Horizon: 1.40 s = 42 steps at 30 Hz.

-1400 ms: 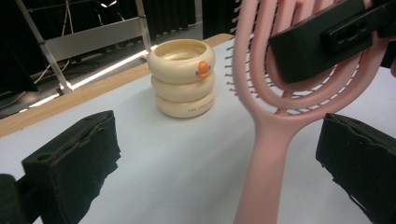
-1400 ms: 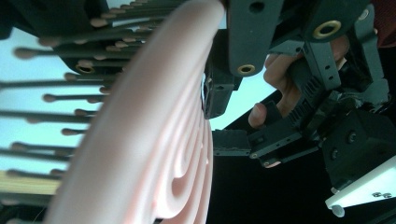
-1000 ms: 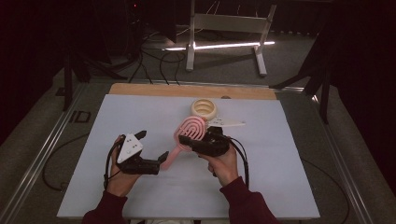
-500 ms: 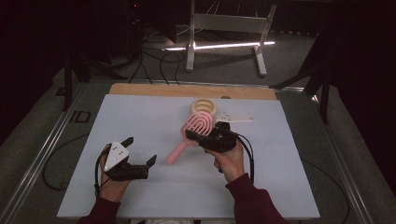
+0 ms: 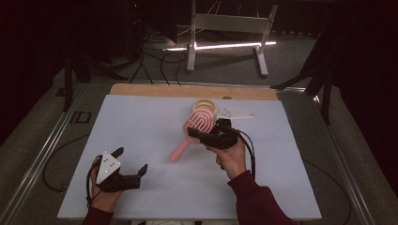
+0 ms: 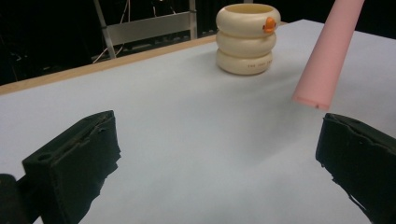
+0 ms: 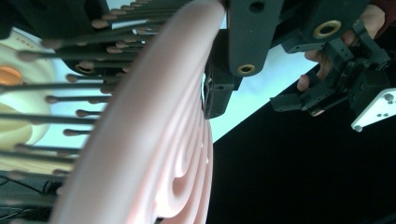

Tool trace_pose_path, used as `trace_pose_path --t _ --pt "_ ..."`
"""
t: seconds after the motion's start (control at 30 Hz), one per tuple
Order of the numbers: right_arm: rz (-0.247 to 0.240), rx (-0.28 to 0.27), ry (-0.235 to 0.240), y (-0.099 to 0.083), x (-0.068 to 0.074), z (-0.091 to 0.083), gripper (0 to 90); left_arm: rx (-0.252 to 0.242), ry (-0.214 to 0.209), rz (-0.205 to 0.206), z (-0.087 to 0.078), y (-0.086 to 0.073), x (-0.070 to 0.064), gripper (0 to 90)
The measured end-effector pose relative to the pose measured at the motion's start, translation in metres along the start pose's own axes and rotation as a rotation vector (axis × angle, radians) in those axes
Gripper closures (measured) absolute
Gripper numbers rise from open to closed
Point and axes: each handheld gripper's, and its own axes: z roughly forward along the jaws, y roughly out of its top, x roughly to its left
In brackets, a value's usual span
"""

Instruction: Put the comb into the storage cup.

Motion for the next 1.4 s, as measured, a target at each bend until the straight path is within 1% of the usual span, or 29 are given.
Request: trace_pose_path --t 0.2,0.4,0.47,0.53,0.63,0.77,1.0,1.2,1.4 --pt "0.011 -0.003 -0.003 0.004 -0.003 0.000 63.0 0.004 0.013 -0.011 -0.003 -0.006 0.004 0.3" --pt "0.011 -0.013 -0.005 0.011 -0.006 -0.001 63.0 0.008 0.030 0.002 -0.004 -0.009 0.004 0.3" --pt "0.010 -0.016 -0.004 0.013 -0.007 -0.002 63.0 0.007 0.033 -0.003 -0.004 -0.009 0.005 0.3" --pt "0.007 -0.016 -0.013 0.016 -0.008 -0.003 63.0 0.006 0.040 -0.011 -0.004 -0.010 0.007 0.3" --pt "0.004 -0.016 -0.018 0.019 -0.009 -0.003 63.0 0.004 0.042 -0.015 -0.004 -0.011 0.006 0.3" --pt "0.004 -0.018 -0.022 0.024 -0.010 -0.003 63.0 0.001 0.051 -0.010 -0.005 -0.011 0.005 0.3" --pt "0.003 -0.015 -0.021 0.028 -0.012 0.000 63.0 0.002 0.060 -0.013 -0.007 -0.012 0.006 0.3" --pt "-0.003 -0.018 -0.034 0.034 -0.013 0.001 62.9 -0.004 0.070 0.000 -0.007 -0.010 0.004 0.3" --pt "-0.011 -0.019 -0.047 0.039 -0.014 0.001 63.0 -0.004 0.074 0.002 -0.008 -0.010 0.004 0.3"
